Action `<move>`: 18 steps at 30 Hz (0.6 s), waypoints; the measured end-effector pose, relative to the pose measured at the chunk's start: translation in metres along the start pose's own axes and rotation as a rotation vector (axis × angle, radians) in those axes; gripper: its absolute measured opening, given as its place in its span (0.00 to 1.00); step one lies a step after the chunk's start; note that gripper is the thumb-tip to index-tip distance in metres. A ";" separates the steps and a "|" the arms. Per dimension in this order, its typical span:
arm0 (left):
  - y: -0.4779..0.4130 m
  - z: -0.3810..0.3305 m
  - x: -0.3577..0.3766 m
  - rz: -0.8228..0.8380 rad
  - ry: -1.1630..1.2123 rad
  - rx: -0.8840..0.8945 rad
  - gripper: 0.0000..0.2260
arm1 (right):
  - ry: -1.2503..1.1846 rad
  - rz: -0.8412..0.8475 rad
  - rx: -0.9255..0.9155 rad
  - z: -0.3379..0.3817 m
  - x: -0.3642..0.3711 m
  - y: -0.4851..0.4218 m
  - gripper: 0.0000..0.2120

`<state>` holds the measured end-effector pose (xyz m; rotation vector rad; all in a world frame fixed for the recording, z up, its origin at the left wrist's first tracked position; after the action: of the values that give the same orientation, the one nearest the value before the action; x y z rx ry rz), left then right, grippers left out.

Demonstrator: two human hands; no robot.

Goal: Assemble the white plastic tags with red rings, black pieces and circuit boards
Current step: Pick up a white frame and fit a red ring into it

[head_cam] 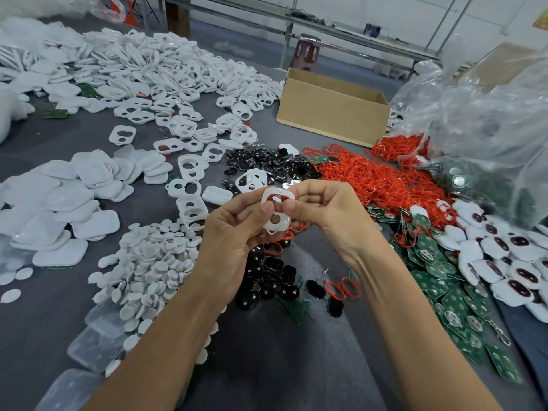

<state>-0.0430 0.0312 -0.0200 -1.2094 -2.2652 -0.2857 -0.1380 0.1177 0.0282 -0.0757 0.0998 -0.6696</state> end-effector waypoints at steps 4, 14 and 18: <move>0.000 0.000 0.001 -0.001 -0.009 0.014 0.09 | 0.014 -0.028 0.017 -0.002 -0.003 0.000 0.05; 0.000 -0.001 -0.007 -0.146 -0.115 0.064 0.10 | 0.113 -0.101 -0.004 -0.003 -0.002 0.002 0.07; 0.001 -0.002 -0.011 -0.188 -0.230 0.081 0.10 | 0.287 -0.181 -0.031 -0.001 -0.001 0.003 0.04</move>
<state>-0.0371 0.0234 -0.0247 -1.0344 -2.5681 -0.1281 -0.1373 0.1208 0.0267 -0.0180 0.3827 -0.8569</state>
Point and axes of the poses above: each hand's wrist, its own y-axis away from the middle knuckle, its own x-axis out of the palm, z = x × y, the point moved 8 cm from there along -y, towards the middle knuckle, and after that the axes turned 2 degrees about -y, right-handed, at the moved point
